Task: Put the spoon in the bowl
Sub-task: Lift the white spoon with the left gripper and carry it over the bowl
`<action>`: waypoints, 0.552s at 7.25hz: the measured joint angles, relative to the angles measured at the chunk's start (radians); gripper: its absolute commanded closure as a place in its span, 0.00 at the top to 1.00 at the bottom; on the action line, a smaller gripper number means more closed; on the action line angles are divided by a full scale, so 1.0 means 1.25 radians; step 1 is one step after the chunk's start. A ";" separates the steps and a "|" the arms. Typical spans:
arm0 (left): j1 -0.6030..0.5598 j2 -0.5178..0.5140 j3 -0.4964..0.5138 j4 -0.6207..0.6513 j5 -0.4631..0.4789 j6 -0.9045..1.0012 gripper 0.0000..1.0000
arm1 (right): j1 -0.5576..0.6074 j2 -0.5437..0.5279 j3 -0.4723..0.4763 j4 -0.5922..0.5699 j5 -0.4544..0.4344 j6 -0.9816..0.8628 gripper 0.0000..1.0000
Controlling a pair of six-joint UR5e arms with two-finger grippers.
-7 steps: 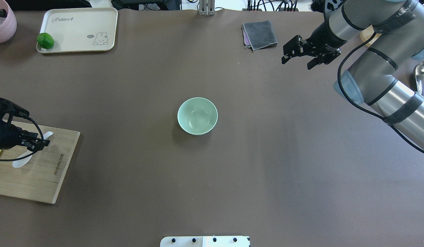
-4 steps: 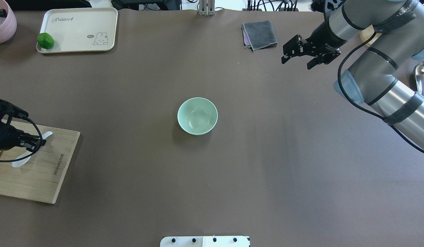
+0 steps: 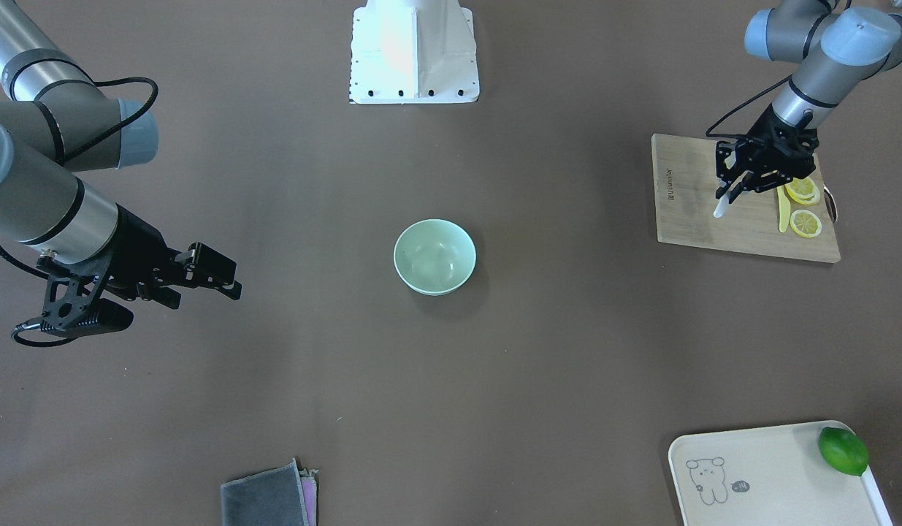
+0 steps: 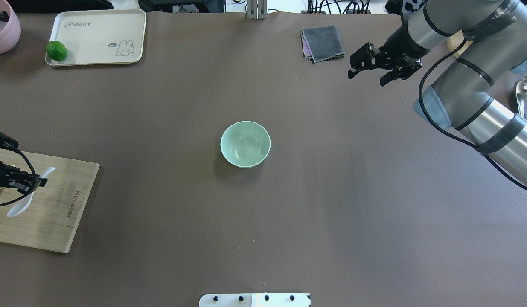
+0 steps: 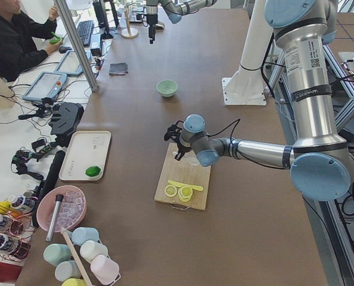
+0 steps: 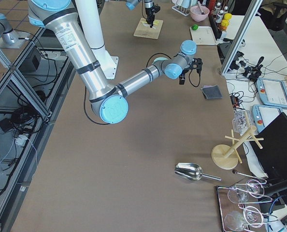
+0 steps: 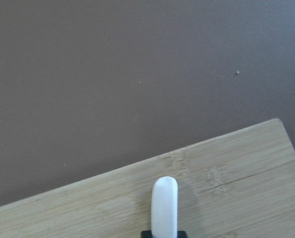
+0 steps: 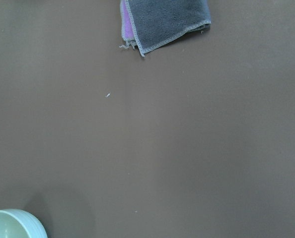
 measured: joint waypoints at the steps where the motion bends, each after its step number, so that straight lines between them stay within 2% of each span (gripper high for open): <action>1: -0.011 -0.017 -0.012 0.010 -0.014 -0.005 0.00 | 0.001 -0.004 0.008 0.000 0.001 0.000 1.00; 2: -0.020 -0.060 -0.018 0.035 -0.019 -0.029 0.00 | 0.002 -0.009 0.015 0.000 0.002 -0.001 1.00; 4: -0.026 -0.219 -0.019 0.144 -0.018 -0.138 0.00 | 0.009 -0.022 0.019 0.002 0.003 -0.011 1.00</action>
